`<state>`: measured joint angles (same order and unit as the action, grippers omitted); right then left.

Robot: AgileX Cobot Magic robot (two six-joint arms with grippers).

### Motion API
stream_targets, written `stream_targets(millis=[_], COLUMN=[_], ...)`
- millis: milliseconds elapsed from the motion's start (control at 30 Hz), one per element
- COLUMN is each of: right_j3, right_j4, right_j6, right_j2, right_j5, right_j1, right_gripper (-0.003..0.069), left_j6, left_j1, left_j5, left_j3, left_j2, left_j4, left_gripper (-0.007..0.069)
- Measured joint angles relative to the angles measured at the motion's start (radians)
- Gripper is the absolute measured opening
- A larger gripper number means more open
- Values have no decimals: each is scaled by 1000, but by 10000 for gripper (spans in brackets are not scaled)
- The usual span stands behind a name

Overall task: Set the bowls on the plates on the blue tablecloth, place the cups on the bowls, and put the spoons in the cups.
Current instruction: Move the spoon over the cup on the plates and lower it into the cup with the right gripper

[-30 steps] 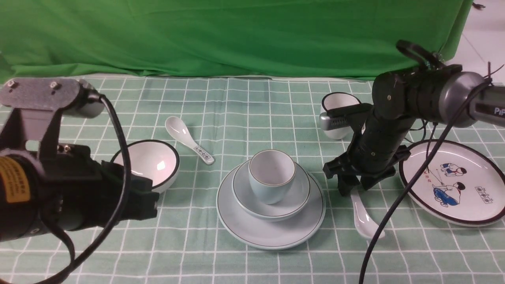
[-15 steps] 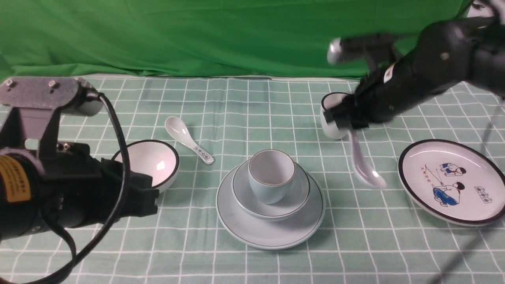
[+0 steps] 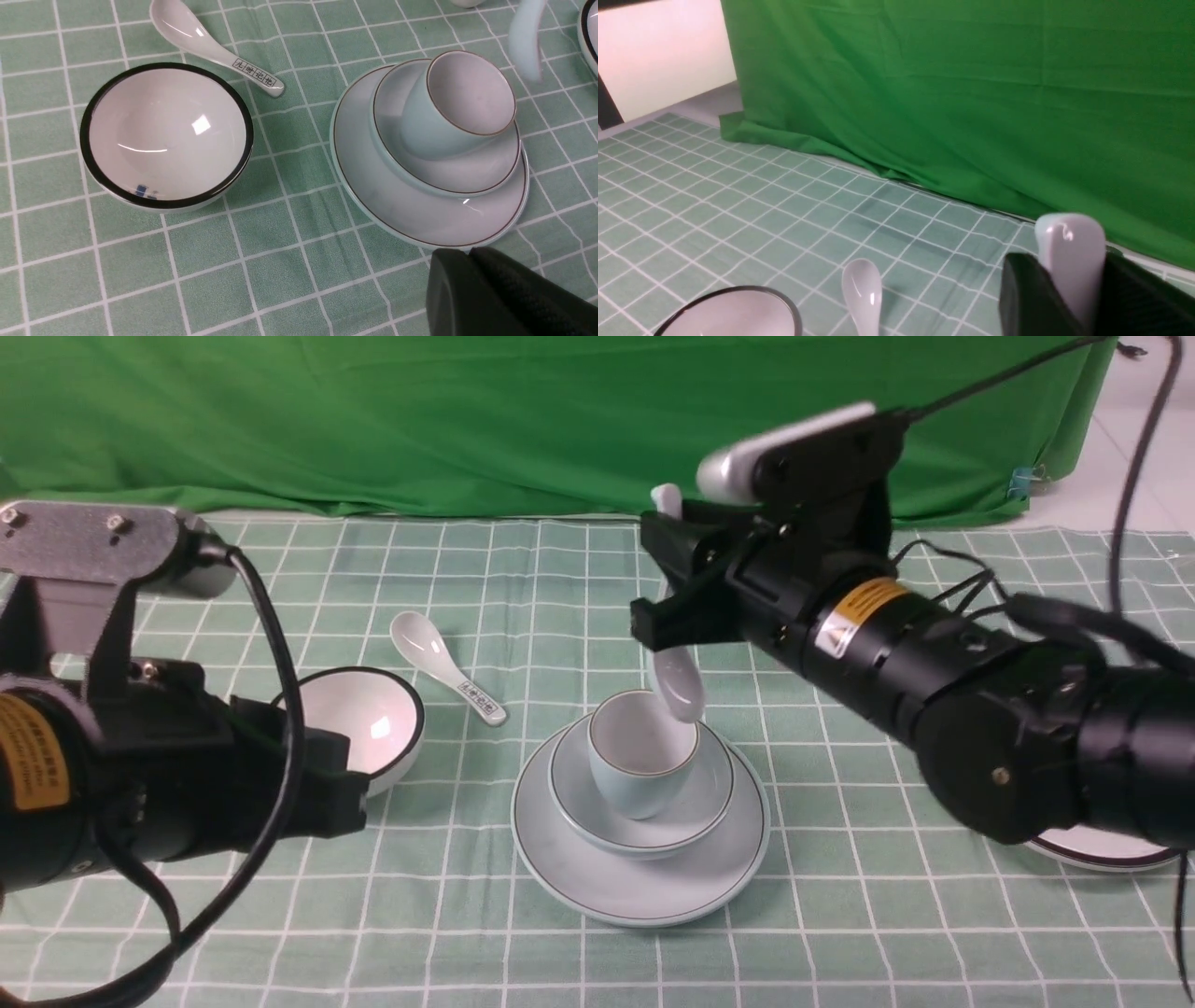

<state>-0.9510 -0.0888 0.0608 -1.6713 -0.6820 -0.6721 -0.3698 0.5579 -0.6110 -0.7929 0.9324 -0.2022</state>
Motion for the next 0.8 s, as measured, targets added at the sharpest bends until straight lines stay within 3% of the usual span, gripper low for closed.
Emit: stream_targets(millis=[600, 700, 800], right_j3=[7, 7, 8], right_j4=[28, 28, 28], right_j6=[-19, -20, -20], right_j2=[-155, -152, -111], right_j5=[-28, -21, 65], right_j1=[-13, -13, -13], right_gripper=[188, 221, 311], left_j6=[0, 0, -5], left_j1=[0, 0, 0], left_j5=[-24, -24, -24], left_j3=[0, 0, 0], left_j2=[0, 0, 0], left_j4=[-8, -12, -12], left_gripper=[9, 9, 9])
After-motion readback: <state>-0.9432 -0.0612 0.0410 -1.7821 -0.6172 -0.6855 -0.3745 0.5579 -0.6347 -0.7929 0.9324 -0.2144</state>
